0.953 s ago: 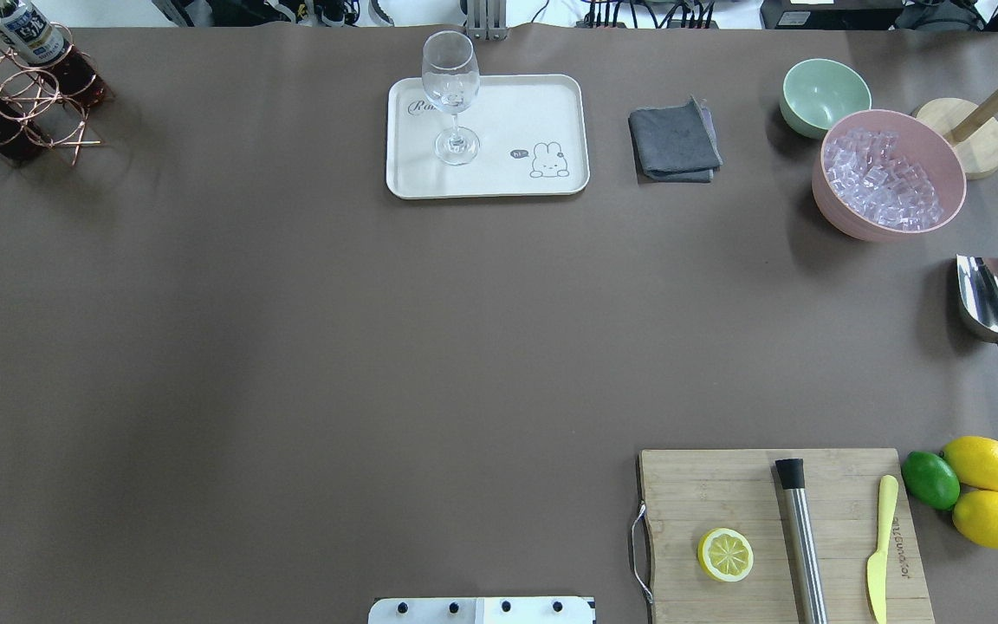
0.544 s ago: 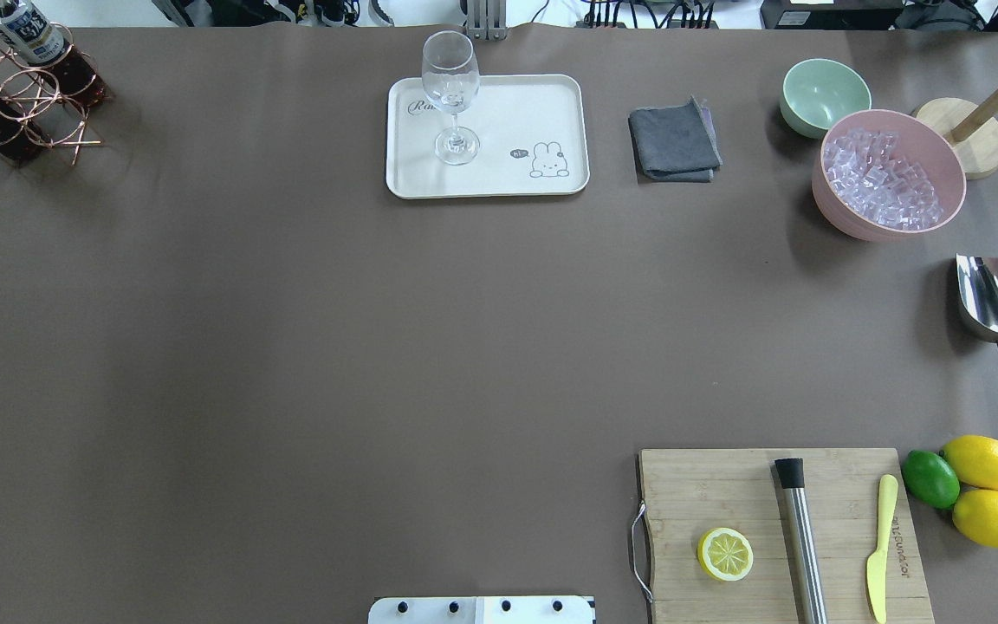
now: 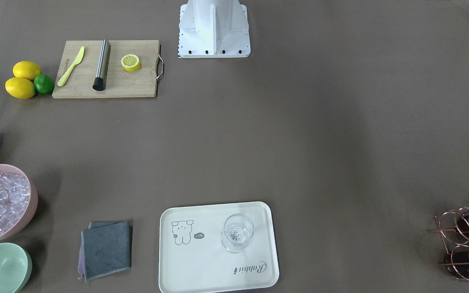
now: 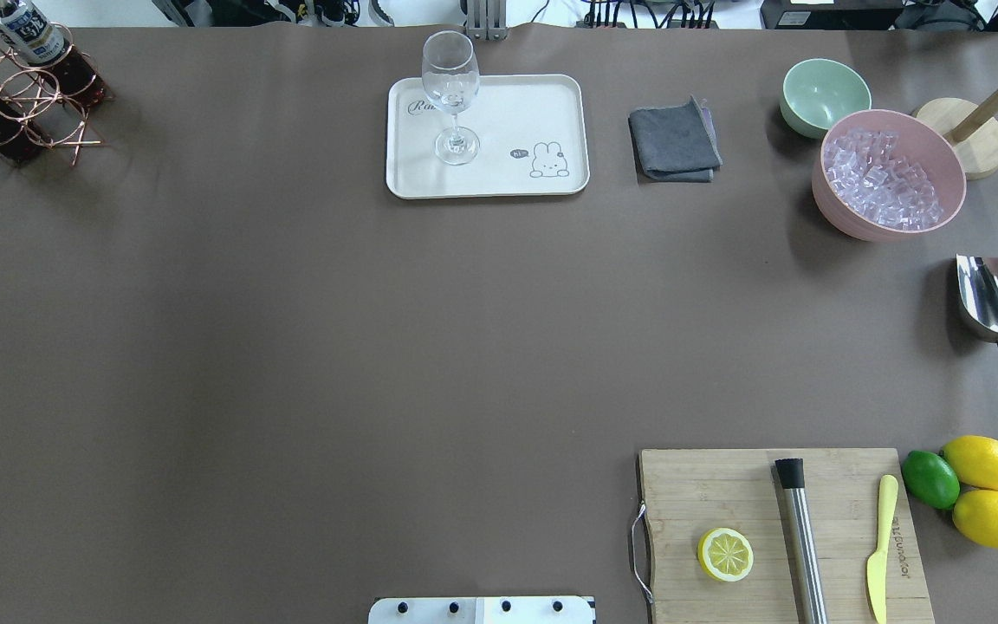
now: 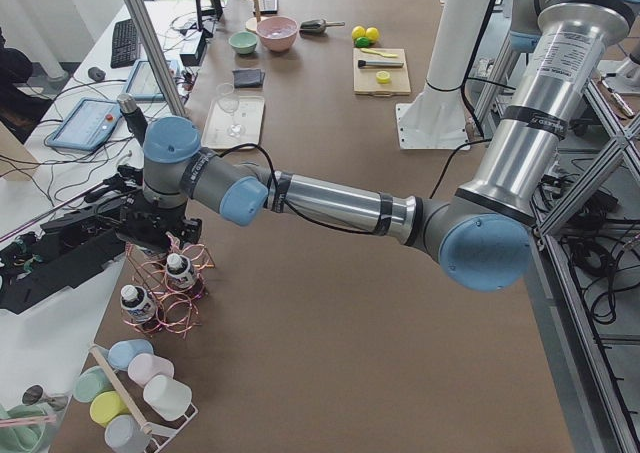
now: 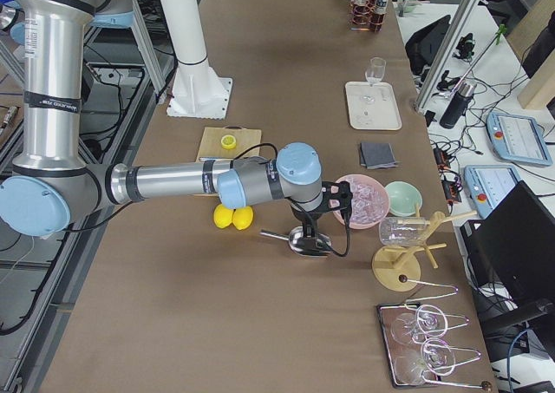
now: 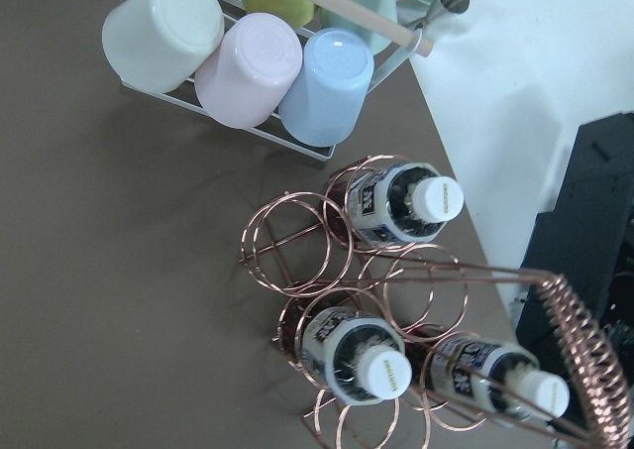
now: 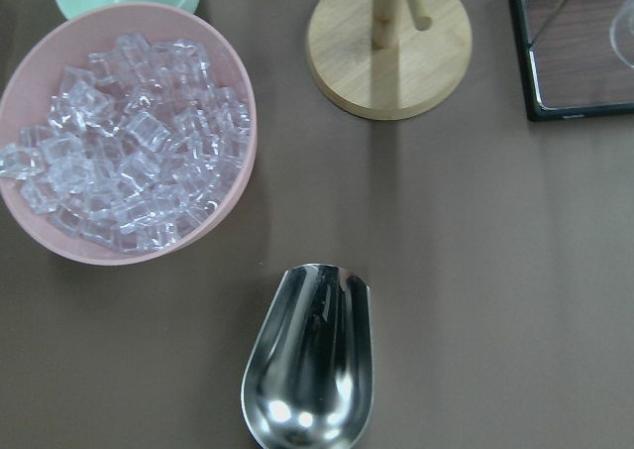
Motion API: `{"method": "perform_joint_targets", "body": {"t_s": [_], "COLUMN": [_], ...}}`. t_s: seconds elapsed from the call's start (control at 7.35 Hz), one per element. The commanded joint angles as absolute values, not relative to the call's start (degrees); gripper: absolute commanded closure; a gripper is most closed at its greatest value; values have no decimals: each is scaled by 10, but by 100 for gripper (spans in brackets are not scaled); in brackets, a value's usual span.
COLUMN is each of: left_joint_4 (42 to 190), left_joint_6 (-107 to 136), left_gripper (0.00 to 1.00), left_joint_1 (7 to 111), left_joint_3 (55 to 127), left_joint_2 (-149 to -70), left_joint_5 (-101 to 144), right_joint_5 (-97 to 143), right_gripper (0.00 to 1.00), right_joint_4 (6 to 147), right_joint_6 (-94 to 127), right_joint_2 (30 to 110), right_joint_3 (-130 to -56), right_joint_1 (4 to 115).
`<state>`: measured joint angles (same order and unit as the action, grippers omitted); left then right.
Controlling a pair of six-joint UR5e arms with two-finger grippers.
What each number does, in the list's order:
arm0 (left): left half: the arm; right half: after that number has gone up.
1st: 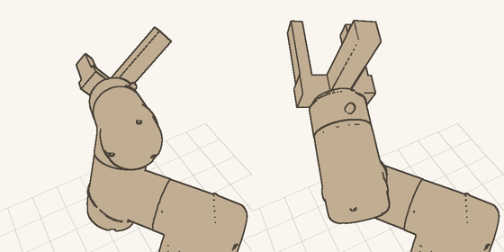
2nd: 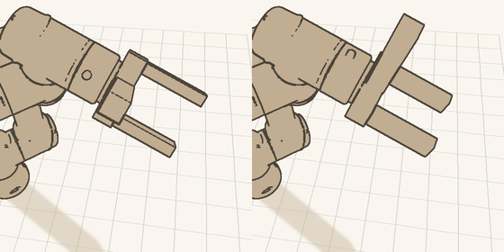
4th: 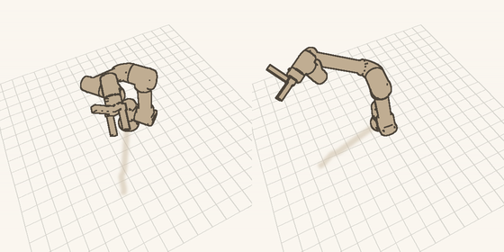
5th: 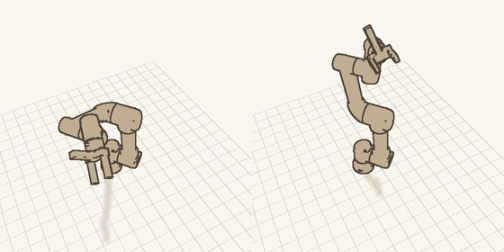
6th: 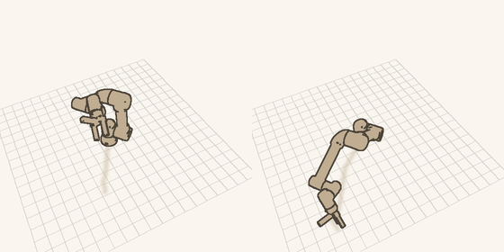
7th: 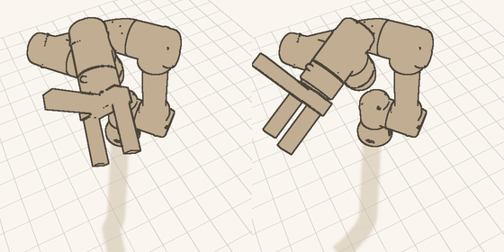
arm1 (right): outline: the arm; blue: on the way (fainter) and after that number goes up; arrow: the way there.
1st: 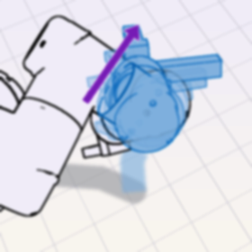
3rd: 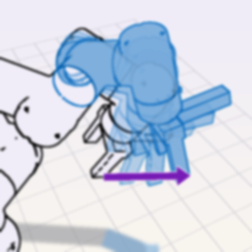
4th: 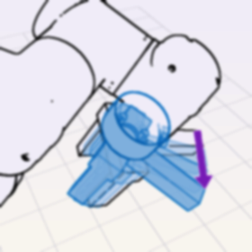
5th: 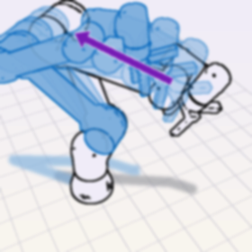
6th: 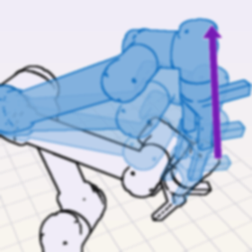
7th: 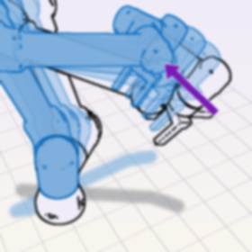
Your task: Take tea from basket to plate
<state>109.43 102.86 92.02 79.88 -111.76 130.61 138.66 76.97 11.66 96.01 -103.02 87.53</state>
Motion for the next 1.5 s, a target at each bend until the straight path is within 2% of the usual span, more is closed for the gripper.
{"method": "perform_joint_targets", "body": {"t_s": [0.0, 0.27, 0.54, 0.68, 0.82, 0.95, 1.09, 1.36], "left_joint_4": [1153, 1175, 1193, 1207, 1208, 1211, 1225, 1228], "left_joint_6": [1137, 1139, 1139, 1140, 1146, 1153, 1165, 1165], "left_gripper": [2, 3, 12, 14, 33, 79, 100, 100], "left_joint_1": [881, 881, 876, 870, 865, 865, 865, 877], "left_joint_3": [732, 708, 696, 688, 686, 685, 685, 691], "left_joint_2": [-1165, -1172, -1171, -1172, -1174, -1177, -1178, -1179], "left_joint_5": [1230, 1230, 1230, 1229, 1228, 1229, 1229, 1231], "right_joint_5": [1400, 1396, 1394, 1374, 1334, 1302, 1266, 1218], "right_gripper": [0, 0, 0, 0, 0, 0, 0, 0], "right_joint_4": [637, 521, 486, 436, 366, 305, 234, 78], "right_joint_6": [120, 126, 217, 219, 236, 282, 291, 291], "right_joint_2": [934, 894, 822, 814, 813, 807, 797, 781], "right_joint_3": [-1024, -1005, -1003, -1003, -1002, -1000, -980, -911], "right_joint_1": [805, 754, 721, 702, 674, 639, 609, 565]}}
